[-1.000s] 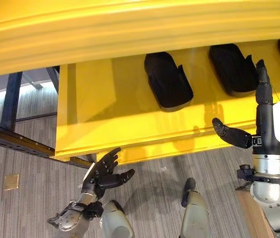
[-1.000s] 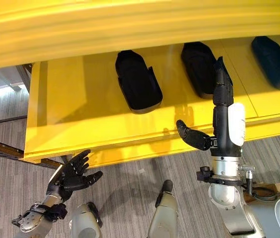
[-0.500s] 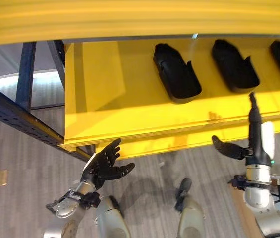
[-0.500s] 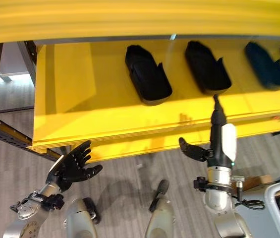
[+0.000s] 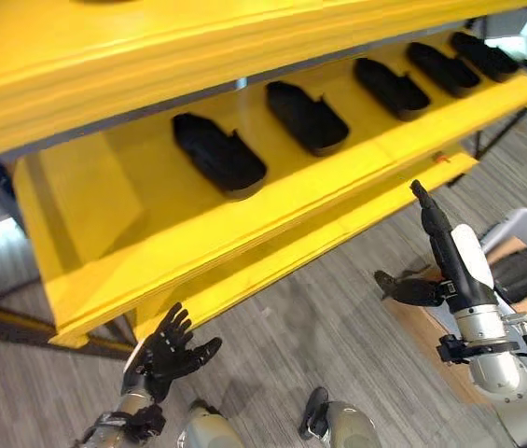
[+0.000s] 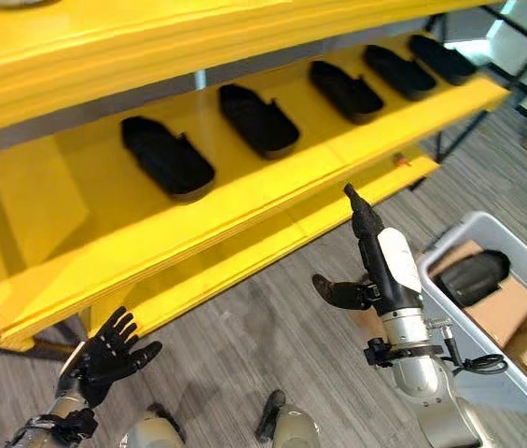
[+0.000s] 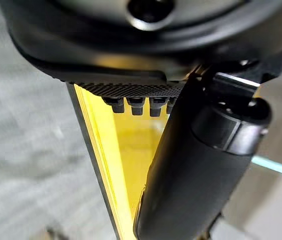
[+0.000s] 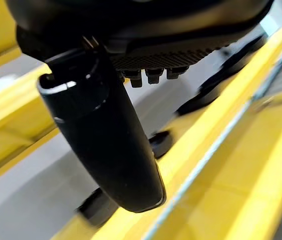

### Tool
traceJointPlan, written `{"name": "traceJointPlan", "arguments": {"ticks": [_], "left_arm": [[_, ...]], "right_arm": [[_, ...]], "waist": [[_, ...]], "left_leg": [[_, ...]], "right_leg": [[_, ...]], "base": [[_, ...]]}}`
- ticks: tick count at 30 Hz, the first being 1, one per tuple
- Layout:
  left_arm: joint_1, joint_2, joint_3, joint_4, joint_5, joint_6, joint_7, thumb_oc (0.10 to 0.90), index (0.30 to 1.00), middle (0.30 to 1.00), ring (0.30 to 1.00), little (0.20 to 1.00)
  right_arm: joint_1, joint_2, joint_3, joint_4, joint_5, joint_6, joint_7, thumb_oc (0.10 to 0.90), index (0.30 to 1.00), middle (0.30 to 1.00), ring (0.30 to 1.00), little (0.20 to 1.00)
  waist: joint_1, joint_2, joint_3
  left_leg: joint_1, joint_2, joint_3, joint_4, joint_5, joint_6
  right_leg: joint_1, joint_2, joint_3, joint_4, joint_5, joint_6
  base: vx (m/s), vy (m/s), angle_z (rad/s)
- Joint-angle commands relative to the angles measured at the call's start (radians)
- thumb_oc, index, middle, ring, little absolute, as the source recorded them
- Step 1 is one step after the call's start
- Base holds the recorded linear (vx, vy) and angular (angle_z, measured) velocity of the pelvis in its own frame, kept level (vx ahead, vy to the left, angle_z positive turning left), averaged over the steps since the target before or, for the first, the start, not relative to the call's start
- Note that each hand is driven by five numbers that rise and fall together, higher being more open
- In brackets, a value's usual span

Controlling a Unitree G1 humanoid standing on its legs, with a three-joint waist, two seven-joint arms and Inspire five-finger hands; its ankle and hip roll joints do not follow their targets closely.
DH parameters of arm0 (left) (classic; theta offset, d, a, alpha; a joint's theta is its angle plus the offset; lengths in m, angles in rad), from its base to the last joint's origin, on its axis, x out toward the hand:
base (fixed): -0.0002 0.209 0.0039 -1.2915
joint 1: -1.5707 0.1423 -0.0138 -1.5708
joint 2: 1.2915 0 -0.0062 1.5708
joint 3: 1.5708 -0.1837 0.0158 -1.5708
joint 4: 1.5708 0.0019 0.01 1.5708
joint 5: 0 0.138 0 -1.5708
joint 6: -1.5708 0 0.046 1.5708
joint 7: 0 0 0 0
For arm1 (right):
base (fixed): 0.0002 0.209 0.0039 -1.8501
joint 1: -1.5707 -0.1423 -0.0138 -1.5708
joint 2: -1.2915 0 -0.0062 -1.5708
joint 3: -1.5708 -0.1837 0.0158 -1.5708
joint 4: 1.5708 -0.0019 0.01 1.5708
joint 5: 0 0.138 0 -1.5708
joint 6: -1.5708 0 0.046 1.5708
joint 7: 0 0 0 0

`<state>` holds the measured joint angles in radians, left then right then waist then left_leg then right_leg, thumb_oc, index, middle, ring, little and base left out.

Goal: Move parts from the plastic box to the shelf.

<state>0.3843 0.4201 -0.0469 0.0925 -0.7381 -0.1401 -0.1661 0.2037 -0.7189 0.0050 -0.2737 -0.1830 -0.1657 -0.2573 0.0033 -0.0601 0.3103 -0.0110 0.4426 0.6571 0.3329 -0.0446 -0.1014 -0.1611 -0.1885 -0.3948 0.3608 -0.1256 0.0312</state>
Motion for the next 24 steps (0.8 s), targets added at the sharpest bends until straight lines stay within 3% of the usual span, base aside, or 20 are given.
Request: {"name": "traceJointPlan", "arguments": {"ticks": [1, 11, 18, 24], "left_arm": [[0.008, 0.029, 0.029, -0.143, -0.014, -0.103, -0.037, 0.900, 1.000, 1.000, 1.000, 1.000], [0.038, 0.056, 0.064, -0.194, -0.042, -0.092, -0.033, 0.900, 1.000, 1.000, 1.000, 1.000], [-0.037, 0.095, 0.016, -0.229, -0.018, -0.096, -0.051, 0.900, 1.000, 1.000, 1.000, 1.000], [-0.080, 0.126, -0.008, -0.272, -0.028, -0.128, -0.036, 0.900, 1.000, 1.000, 1.000, 1.000]], "right_arm": [[-0.018, -0.025, -0.159, -0.094, 0.039, -0.048, -0.021, 0.900, 1.000, 1.000, 1.000, 1.000], [0.080, -0.040, -0.309, -0.048, 0.017, 0.061, -0.172, 0.900, 1.000, 1.000, 1.000, 1.000], [0.081, -0.043, -0.324, 0.021, 0.010, 0.126, -0.240, 0.900, 1.000, 1.000, 1.000, 1.000], [0.068, -0.071, -0.308, 0.035, -0.058, 0.025, -0.210, 0.900, 1.000, 1.000, 1.000, 1.000]], "waist": [[-0.012, -0.015, -0.020], [-0.086, 0.014, -0.016], [-0.152, 0.031, -0.012], [-0.180, 0.041, -0.003]], "left_leg": [[-0.031, 0.014, -0.068, 0.003, -0.020, -0.013], [0.033, 0.074, -0.032, 0.024, 0.034, -0.058], [0.061, 0.059, -0.009, 0.060, 0.011, -0.067], [0.098, 0.038, 0.032, 0.085, -0.061, -0.039]], "right_leg": [[0.103, -0.109, -0.050, -0.051, -0.035, 0.102], [0.025, -0.095, 0.005, -0.045, -0.021, 0.075], [-0.009, -0.078, 0.079, -0.107, 0.033, 0.078], [-0.037, -0.086, 0.110, -0.087, 0.045, 0.078]], "base": [[0.01, -0.126, -0.32], [0.01, -0.120, -0.43], [-0.01, -0.092, -0.55], [0.09, -0.111, -0.80]]}}
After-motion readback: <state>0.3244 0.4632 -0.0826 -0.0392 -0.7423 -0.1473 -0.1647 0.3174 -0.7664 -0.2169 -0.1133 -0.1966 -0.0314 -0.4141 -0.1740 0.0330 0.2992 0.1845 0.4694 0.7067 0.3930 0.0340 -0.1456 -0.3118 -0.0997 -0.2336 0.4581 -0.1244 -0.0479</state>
